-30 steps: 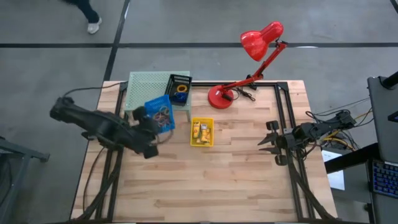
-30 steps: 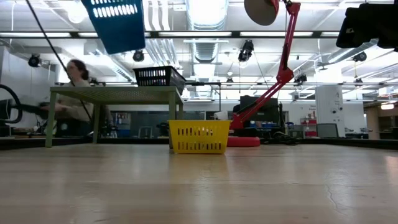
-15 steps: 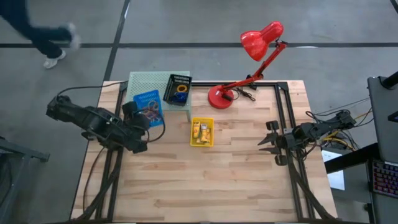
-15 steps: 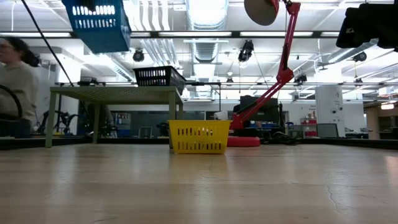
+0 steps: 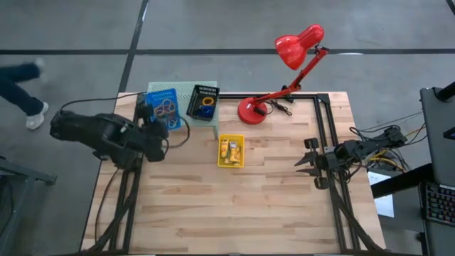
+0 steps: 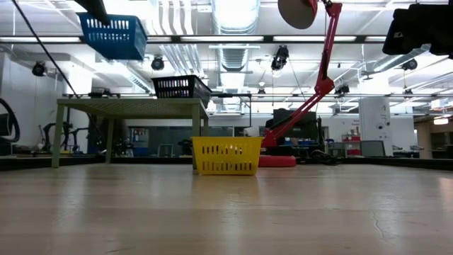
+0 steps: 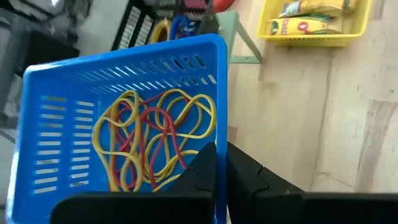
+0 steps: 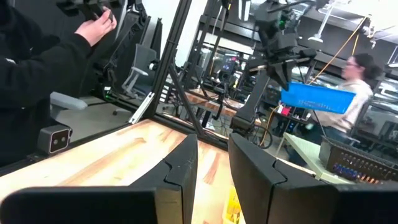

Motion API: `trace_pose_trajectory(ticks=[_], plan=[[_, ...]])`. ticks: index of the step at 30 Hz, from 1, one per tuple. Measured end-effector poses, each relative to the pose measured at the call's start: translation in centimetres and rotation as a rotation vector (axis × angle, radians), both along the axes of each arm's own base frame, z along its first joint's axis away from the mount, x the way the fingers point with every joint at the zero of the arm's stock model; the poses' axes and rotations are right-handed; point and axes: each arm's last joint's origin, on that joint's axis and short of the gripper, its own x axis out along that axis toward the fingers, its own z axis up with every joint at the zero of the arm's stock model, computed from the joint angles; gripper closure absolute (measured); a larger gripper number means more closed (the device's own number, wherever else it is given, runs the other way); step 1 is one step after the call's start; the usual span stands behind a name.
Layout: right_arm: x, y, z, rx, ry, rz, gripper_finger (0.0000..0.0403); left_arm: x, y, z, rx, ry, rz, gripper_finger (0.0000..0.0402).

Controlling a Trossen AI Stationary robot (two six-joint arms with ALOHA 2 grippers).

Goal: Pick & Place Office Desk Supplies
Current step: Put the blue basket filled with rubber bands on the shelf

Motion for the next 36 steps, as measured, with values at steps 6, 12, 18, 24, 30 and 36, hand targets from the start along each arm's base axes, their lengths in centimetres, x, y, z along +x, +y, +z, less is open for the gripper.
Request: trace_pose_trajectory(ticks=[6, 12, 18, 24, 30, 36], plan=[[0.0, 0.0, 0.0, 0.0, 0.0, 0.0, 0.0316, -0.6, 2.5, 1.1, 0.013, -0.042, -0.007, 0.0382], [0.0, 0.0, 0.0, 0.0, 0.0, 0.0, 0.0316, -0.4, 5.4, 1.2, -0.009, -0.018, 0.029, 0.0382], [0.0, 0.0, 0.0, 0.0, 0.0, 0.0, 0.0316, -0.6, 8.7, 0.1, -0.076, 0.01, 0.08, 0.0382], [0.0, 0.0, 0.0, 0.0, 0.0, 0.0, 0.0316, -0.6, 11.6, -1.7, -0.122, 0.025, -0.009, 0.0382], [0.0, 0.0, 0.0, 0.0, 0.0, 0.0, 0.0316, -0.7, 13.0, -3.4, -0.146, 0.037, -0.049, 0.0382], [0.0, 0.0, 0.0, 0.0, 0.0, 0.0, 0.0316, -0.4, 13.1, -4.5, -0.183, 0.019, -0.098, 0.0382]])
